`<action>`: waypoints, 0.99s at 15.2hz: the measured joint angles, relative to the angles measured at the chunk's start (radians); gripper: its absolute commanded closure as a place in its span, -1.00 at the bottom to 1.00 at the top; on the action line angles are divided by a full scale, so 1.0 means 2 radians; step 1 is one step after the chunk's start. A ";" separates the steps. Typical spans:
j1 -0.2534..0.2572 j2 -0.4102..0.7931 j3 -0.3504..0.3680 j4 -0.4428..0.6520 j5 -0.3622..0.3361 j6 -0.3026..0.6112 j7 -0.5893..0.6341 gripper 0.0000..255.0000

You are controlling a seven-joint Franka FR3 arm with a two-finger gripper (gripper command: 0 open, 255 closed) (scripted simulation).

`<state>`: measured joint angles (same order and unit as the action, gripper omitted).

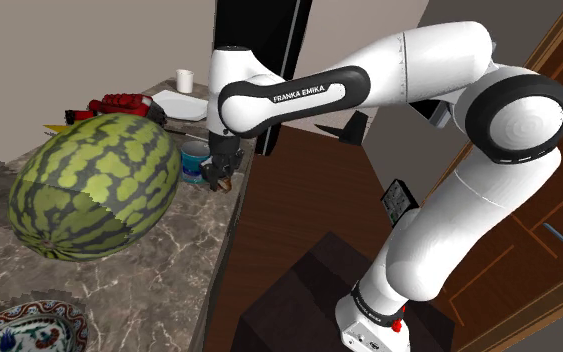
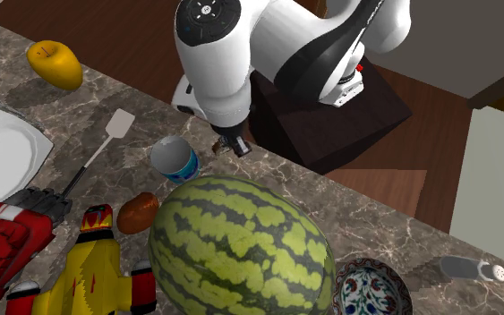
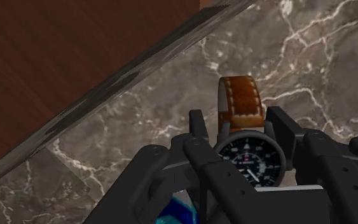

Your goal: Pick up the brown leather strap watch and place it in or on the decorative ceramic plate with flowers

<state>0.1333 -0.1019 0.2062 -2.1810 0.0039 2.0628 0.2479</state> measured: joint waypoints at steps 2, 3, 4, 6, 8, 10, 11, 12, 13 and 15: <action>0.000 -0.005 0.000 0.008 0.001 -0.013 0.000 1.00; 0.001 -0.008 0.001 0.012 0.002 -0.020 0.000 1.00; 0.001 -0.010 0.001 0.017 0.002 -0.027 0.001 1.00; 0.000 -0.012 0.000 0.028 0.002 -0.039 -0.001 1.00; 0.000 -0.015 -0.001 0.039 0.003 -0.054 -0.002 1.00; 0.007 -0.014 0.008 0.046 0.004 -0.061 0.013 1.00; 0.012 -0.014 0.014 0.046 0.005 -0.060 0.023 1.00; 0.017 -0.013 0.021 0.049 0.006 -0.062 0.035 1.00; 0.022 -0.008 0.027 0.054 0.006 -0.062 0.046 1.00; 0.031 0.001 0.040 0.065 0.005 -0.064 0.069 1.00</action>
<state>0.1961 -0.0994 0.2855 -2.0506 0.0140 1.9341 0.3851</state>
